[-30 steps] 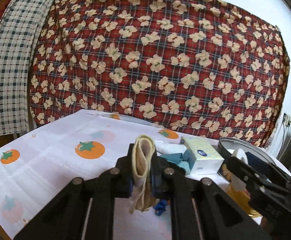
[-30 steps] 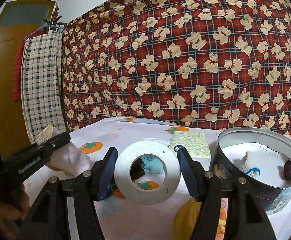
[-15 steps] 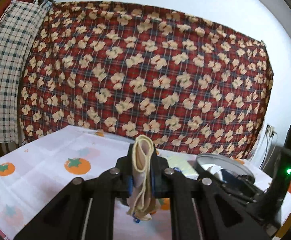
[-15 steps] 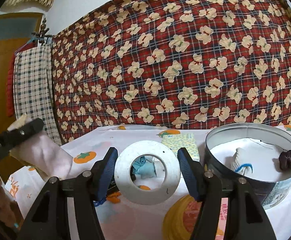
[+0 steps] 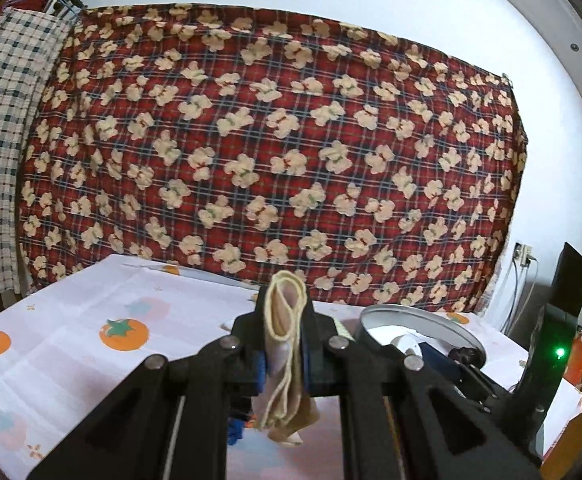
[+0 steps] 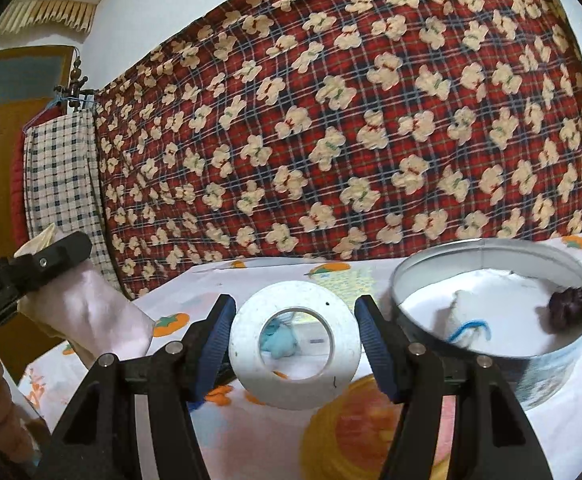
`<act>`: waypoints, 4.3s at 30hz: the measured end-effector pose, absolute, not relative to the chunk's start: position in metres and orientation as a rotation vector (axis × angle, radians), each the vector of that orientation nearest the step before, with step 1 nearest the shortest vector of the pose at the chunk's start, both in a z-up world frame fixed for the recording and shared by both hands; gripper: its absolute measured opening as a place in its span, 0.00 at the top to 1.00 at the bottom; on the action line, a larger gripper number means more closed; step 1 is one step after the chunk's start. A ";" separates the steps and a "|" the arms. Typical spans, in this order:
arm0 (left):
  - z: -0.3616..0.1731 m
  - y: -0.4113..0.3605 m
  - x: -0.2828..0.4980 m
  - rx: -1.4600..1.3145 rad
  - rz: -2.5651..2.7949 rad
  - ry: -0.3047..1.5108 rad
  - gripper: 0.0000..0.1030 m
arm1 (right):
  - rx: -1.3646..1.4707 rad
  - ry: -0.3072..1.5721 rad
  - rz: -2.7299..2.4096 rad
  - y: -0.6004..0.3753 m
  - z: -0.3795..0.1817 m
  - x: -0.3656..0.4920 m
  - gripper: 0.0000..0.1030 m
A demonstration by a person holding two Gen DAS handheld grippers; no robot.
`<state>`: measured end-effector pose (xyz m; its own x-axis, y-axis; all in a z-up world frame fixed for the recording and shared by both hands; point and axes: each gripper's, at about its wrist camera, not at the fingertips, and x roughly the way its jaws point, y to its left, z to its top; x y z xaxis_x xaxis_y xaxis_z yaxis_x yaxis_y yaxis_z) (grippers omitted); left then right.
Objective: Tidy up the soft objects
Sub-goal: 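Carry the tape roll and beige cloth over the metal tin, then release the tape roll and beige cloth into the tin, then withdraw both grippers away from the tin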
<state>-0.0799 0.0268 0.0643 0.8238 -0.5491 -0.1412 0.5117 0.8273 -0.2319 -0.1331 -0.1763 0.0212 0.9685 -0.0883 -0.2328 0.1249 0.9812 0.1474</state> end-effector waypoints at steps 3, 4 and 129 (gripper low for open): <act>0.067 0.014 -0.082 -0.185 -0.597 0.208 0.90 | 0.147 0.217 -0.150 -0.190 0.025 -0.141 0.38; 0.068 0.009 -0.084 -0.183 -0.610 0.205 0.90 | 0.154 0.214 -0.163 -0.198 0.026 -0.144 0.38; 0.029 -0.305 -0.095 0.087 -0.656 0.319 0.01 | 0.187 0.230 -0.814 -0.463 0.032 -0.164 0.11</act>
<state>-0.0946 -0.3051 0.0287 0.7455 -0.5854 -0.3186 0.6120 0.7906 -0.0206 -0.1635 -0.4628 0.0317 0.6639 -0.6958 -0.2740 0.7362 0.6724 0.0762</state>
